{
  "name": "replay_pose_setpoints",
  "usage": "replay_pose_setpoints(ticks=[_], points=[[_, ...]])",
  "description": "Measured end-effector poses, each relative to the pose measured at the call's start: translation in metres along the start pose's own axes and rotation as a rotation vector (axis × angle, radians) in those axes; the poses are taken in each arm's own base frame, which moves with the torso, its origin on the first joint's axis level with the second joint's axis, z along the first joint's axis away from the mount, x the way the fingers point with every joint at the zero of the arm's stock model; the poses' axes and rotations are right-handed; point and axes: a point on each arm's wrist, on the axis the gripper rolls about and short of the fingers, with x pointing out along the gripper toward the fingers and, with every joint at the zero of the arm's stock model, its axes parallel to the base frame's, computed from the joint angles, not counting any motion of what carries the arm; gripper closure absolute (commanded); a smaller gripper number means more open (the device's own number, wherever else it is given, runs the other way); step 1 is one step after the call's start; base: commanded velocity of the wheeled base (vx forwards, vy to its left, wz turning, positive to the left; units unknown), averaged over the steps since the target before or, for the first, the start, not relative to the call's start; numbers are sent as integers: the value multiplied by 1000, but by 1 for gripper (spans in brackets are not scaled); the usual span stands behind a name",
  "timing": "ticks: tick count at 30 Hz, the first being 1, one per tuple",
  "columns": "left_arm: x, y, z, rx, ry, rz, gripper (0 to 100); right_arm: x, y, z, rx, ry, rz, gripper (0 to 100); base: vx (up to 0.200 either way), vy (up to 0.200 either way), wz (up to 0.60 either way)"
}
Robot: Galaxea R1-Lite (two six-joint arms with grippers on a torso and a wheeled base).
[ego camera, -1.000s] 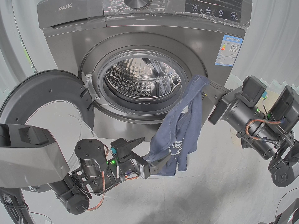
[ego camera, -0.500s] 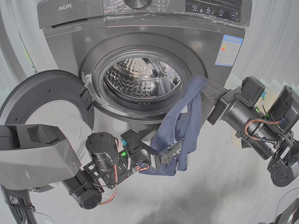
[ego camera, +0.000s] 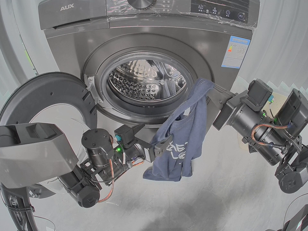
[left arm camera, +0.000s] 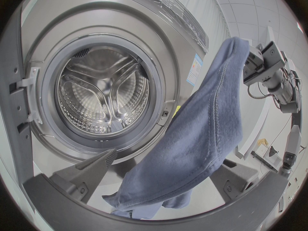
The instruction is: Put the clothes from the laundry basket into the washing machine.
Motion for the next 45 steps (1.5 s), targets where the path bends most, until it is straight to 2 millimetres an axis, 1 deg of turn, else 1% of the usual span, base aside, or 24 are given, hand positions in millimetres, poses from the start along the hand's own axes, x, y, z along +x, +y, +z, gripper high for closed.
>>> replay_pose_setpoints(ticks=[4, 8, 16, 21, 24, 32, 40, 41, 45], points=[[-6, 4, 8, 1, -15, 14, 0, 0, 0, -1, -1, 3, -1, 100, 0, 0, 0], [-11, 8, 12, 4, -17, 26, 0, 0, -1, -2, -2, 7, -4, 100, 0, 0, 0], [-24, 18, 15, 5, 0, 55, 0, 0, -2, -2, -2, 6, -7, 100, 0, 0, 0], [-27, 20, 14, 5, 6, 60, 0, 1, -2, -2, -2, 7, -6, 100, 0, 0, 0], [-24, 19, 14, 3, 5, 57, 0, 1, -1, -3, -2, 7, -4, 100, 0, 0, 0], [-9, 17, 12, -1, -20, 43, 0, 1, 0, -3, 0, 9, -1, 100, 0, 0, 0], [2, 14, 5, -3, -22, 29, 0, 1, 0, -3, 0, 9, 0, 100, 0, 0, 0], [3, 14, 4, -3, -22, 29, 100, 1, 0, -3, 0, 9, 0, 100, 0, 0, 0], [4, 14, 2, -5, -20, 24, 100, 1, 0, -3, 1, 9, 0, 100, 0, 0, 0]])
